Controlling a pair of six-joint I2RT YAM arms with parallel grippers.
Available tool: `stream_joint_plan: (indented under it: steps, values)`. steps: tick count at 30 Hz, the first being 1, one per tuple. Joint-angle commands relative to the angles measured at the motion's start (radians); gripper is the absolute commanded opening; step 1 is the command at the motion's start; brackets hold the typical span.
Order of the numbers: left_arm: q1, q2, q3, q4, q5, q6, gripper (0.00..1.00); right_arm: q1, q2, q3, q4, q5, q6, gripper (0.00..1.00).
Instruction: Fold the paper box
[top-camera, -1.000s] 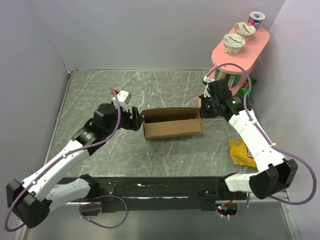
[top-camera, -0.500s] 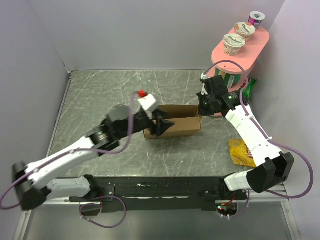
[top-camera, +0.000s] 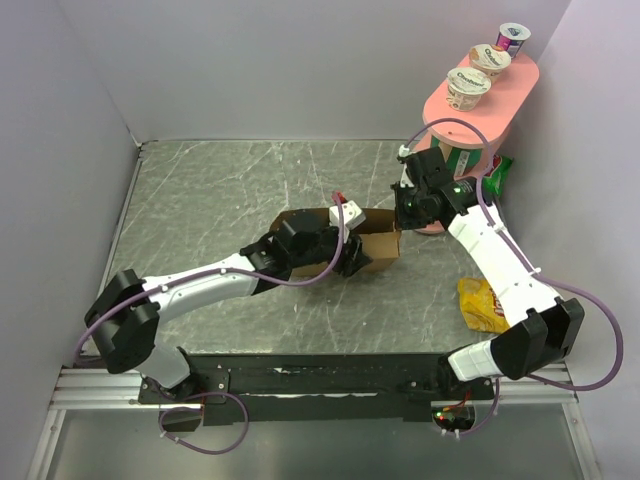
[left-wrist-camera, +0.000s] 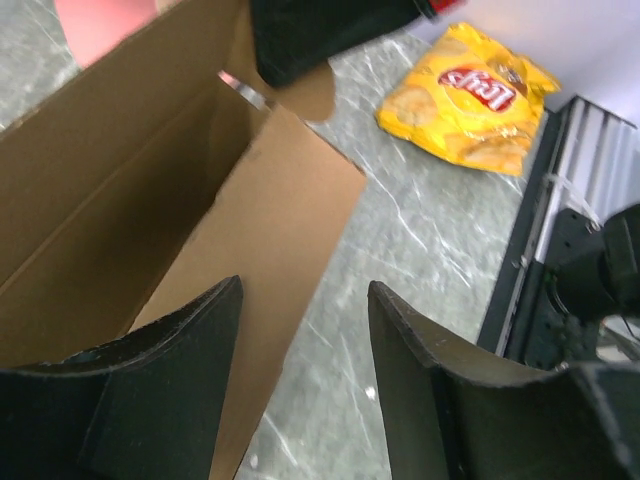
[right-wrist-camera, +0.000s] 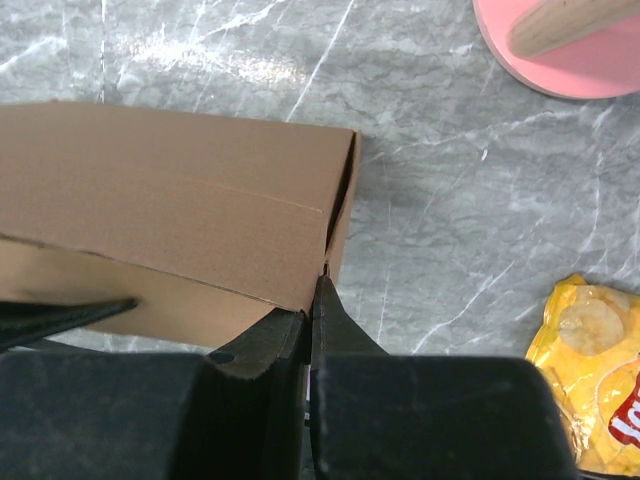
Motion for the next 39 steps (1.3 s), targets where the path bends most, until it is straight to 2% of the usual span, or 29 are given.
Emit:
stream_joint_plan:
  steps: [1,21,34,39]
  values:
    - [0.014,0.035,0.039,0.101,-0.049,-0.007,0.60,0.020,0.008,0.026,-0.037,-0.023,0.023,0.00]
    - [0.086,0.137,0.052,0.098,-0.016,-0.047,0.59,0.042,-0.053,-0.170,0.193,0.124,0.119,0.00]
    - [0.087,0.157,0.050,0.100,-0.007,-0.048,0.59,0.062,-0.053,-0.177,0.237,0.118,0.158,0.00]
    - [0.087,0.152,0.049,0.095,-0.015,-0.047,0.60,0.075,-0.067,-0.245,0.290,0.121,0.171,0.00]
